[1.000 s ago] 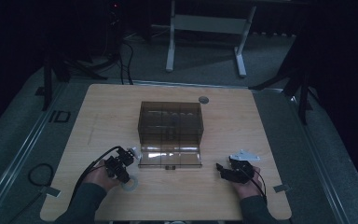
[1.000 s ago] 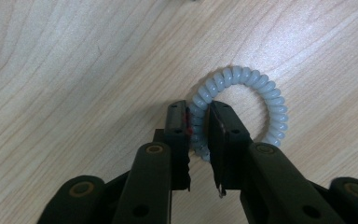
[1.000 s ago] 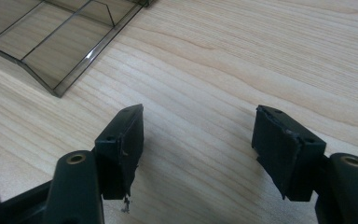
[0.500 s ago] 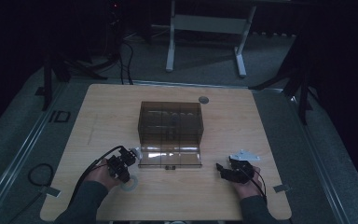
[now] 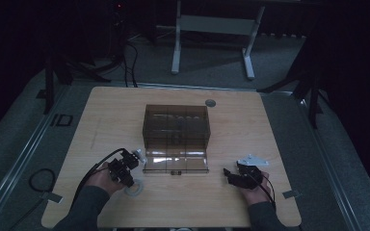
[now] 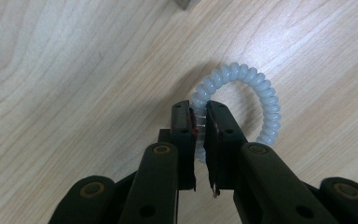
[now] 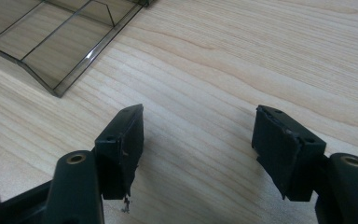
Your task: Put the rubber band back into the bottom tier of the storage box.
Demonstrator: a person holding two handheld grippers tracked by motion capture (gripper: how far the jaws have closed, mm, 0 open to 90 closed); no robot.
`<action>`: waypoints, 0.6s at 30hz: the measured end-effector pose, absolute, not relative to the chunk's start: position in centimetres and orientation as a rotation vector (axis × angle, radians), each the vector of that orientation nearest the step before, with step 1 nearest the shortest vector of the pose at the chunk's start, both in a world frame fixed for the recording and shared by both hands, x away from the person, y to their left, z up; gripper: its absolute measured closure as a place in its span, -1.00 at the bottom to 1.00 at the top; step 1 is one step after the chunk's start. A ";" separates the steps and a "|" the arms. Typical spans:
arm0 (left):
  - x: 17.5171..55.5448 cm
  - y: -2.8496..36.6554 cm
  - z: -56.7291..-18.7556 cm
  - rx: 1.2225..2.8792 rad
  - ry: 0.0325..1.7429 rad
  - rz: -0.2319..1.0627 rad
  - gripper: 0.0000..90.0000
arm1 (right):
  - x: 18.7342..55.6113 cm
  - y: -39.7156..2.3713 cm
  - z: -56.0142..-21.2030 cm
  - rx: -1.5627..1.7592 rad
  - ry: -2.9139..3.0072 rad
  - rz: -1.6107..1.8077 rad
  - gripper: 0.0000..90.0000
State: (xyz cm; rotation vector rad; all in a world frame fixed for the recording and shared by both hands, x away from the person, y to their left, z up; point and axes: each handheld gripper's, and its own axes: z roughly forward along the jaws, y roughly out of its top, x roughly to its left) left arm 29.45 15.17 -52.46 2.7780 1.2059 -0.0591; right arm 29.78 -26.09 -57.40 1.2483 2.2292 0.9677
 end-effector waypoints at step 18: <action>30.2 14.3 -50.1 2.762 1.150 -0.015 0.83 | 29.8 -26.1 -57.4 1.248 2.229 0.968 -0.25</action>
